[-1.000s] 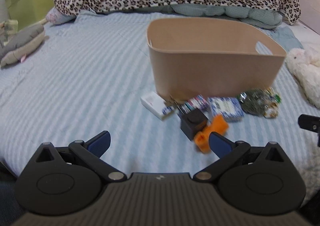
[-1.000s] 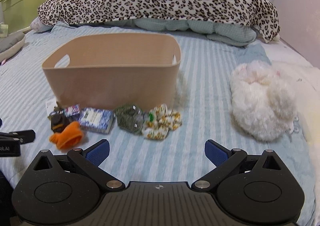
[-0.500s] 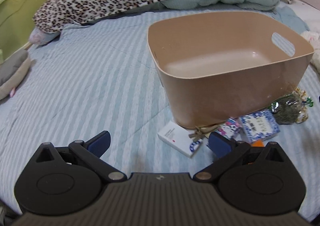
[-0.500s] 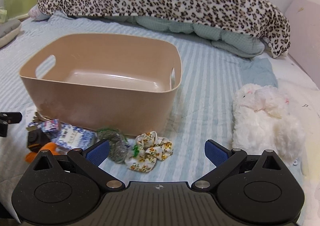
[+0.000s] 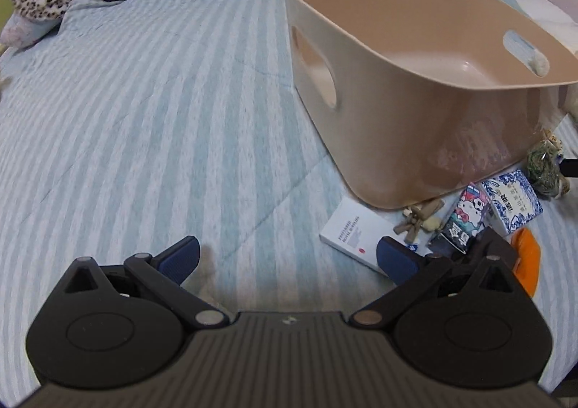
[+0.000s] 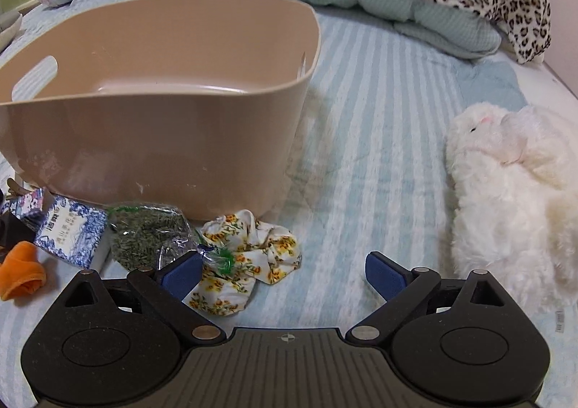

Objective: Organize objects
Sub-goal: 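Grasp the white card box with the left tool while the right grasps the floral scrunchie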

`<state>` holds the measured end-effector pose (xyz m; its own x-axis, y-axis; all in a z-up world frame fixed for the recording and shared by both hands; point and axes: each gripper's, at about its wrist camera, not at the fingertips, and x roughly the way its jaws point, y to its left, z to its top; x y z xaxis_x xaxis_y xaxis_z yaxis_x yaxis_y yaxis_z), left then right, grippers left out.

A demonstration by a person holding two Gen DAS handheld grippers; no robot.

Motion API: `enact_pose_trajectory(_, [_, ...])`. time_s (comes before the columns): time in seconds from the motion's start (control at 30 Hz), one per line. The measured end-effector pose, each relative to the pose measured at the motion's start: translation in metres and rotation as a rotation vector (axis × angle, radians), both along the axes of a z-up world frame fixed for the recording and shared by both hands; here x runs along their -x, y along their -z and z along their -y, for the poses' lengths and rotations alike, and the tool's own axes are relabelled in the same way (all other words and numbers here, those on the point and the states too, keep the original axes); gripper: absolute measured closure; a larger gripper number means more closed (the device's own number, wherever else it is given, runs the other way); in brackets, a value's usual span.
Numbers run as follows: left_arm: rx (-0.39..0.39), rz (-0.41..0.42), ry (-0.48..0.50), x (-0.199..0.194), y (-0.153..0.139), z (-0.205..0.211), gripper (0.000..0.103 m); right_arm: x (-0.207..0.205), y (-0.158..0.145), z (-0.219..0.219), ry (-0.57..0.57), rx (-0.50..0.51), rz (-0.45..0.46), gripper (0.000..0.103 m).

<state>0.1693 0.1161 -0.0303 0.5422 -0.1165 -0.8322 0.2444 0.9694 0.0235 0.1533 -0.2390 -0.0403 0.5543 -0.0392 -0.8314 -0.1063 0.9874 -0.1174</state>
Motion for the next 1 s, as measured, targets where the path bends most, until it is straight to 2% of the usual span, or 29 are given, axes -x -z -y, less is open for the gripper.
enact_pose_trajectory(0.1, [-0.003, 0.007, 0.033, -0.002, 0.001, 0.001, 0.0, 0.0, -0.002, 0.001, -0.004, 0.023, 0.009, 0.006])
enact_pose_trajectory(0.33, [0.006, -0.014, 0.163, 0.001, 0.003, 0.018, 0.0, -0.007, -0.027, 0.033, 0.084, 0.011, 0.079, 0.006])
enact_pose_trajectory(0.47, [-0.027, -0.052, 0.195, -0.002, 0.015, 0.028, 0.0, -0.015, -0.011, 0.036, 0.078, -0.045, -0.009, 0.007])
enact_pose_trajectory(0.6, [-0.029, -0.034, 0.208, -0.008, 0.018, 0.034, 0.0, -0.016, 0.008, 0.019, 0.034, -0.015, -0.065, 0.008])
enact_pose_trajectory(0.67, [-0.027, -0.029, 0.204, -0.011, 0.021, 0.035, 0.0, -0.017, 0.016, 0.016, 0.037, -0.038, -0.089, 0.012])
enact_pose_trajectory(0.73, [-0.016, -0.025, 0.199, -0.015, 0.024, 0.036, 0.0, -0.018, 0.022, 0.015, 0.043, -0.065, -0.102, 0.018])
enact_pose_trajectory(0.77, [-0.013, -0.018, 0.201, -0.015, 0.024, 0.038, 0.006, -0.018, 0.023, 0.013, 0.044, -0.069, -0.097, 0.021])
enact_pose_trajectory(0.83, [-0.018, -0.004, 0.223, -0.017, 0.022, 0.043, 0.017, -0.016, 0.022, 0.011, 0.027, -0.09, -0.081, 0.051])
enact_pose_trajectory(0.87, [-0.021, 0.002, 0.229, -0.017, 0.021, 0.045, 0.026, -0.015, 0.019, 0.01, 0.014, -0.107, -0.075, 0.058])
enact_pose_trajectory(0.93, [-0.004, -0.001, 0.232, -0.017, 0.019, 0.048, 0.039, -0.011, 0.017, 0.006, -0.01, -0.136, -0.065, 0.087])
enact_pose_trajectory(1.0, [0.012, -0.012, 0.204, -0.019, 0.018, 0.048, 0.042, -0.006, 0.015, 0.003, -0.021, -0.154, -0.059, 0.091])
